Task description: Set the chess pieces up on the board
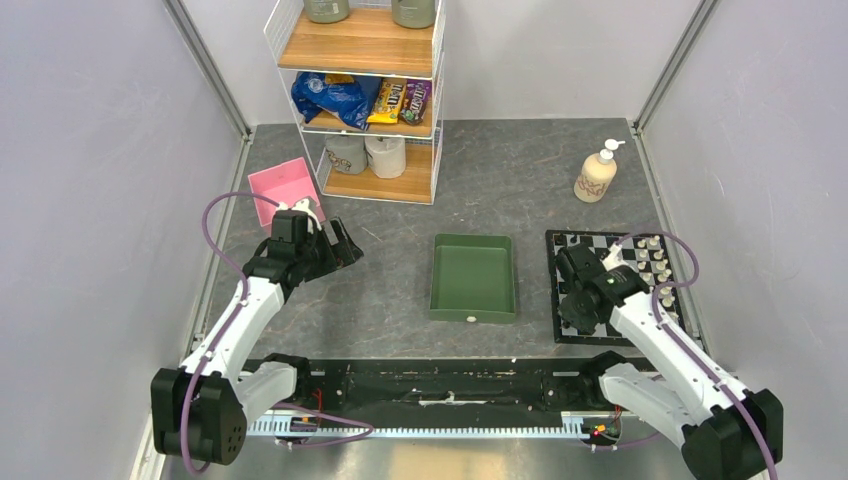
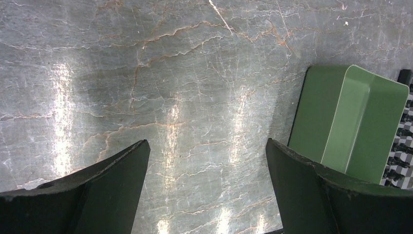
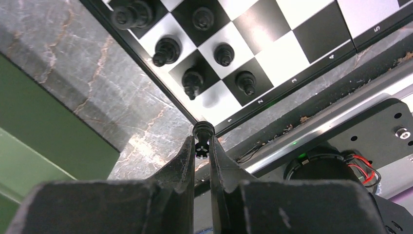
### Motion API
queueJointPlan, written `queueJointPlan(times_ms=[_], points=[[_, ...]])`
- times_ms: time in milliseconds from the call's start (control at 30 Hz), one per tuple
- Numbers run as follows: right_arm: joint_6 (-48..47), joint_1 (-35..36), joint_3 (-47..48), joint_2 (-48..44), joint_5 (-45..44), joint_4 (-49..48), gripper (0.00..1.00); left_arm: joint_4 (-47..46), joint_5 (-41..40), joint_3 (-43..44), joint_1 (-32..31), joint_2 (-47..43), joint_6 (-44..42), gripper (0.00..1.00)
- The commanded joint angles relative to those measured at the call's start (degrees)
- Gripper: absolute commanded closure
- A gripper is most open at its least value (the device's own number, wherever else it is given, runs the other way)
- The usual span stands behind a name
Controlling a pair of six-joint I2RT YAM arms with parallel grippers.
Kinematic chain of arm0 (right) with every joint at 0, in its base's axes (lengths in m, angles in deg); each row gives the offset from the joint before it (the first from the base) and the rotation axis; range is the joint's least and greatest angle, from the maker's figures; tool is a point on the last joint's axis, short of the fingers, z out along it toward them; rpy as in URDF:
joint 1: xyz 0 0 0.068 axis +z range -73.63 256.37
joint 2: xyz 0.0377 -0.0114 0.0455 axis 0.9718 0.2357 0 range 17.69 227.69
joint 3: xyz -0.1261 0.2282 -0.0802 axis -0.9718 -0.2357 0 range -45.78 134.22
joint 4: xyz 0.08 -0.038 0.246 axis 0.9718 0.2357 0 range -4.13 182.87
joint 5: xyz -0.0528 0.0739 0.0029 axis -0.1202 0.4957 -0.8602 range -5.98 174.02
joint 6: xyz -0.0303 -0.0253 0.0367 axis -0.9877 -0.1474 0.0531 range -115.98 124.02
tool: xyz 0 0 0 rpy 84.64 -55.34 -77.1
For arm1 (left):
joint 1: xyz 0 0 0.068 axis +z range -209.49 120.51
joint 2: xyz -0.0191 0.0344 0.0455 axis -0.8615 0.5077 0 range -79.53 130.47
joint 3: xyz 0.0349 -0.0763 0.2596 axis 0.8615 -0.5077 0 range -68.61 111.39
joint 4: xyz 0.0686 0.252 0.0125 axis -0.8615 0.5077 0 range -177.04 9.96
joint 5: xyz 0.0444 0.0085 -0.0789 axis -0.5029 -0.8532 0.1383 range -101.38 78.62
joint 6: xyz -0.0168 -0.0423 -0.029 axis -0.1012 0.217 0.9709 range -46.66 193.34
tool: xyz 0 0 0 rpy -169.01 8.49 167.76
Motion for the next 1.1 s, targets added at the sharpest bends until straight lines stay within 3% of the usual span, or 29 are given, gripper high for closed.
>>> queueJointPlan(times_ms=[0,1067], points=[[3.90,-1.21,-2.70,-3.23,-0.49,1.16,0.86,-1.01,1.15,1.86,-0.03,0.40,0.40,0.04],[-0.33,-6.13,-4.84,1.64,0.67,-4.16,0.81,-1.35,2.55,2.08,-0.03,2.08,1.02,0.04]])
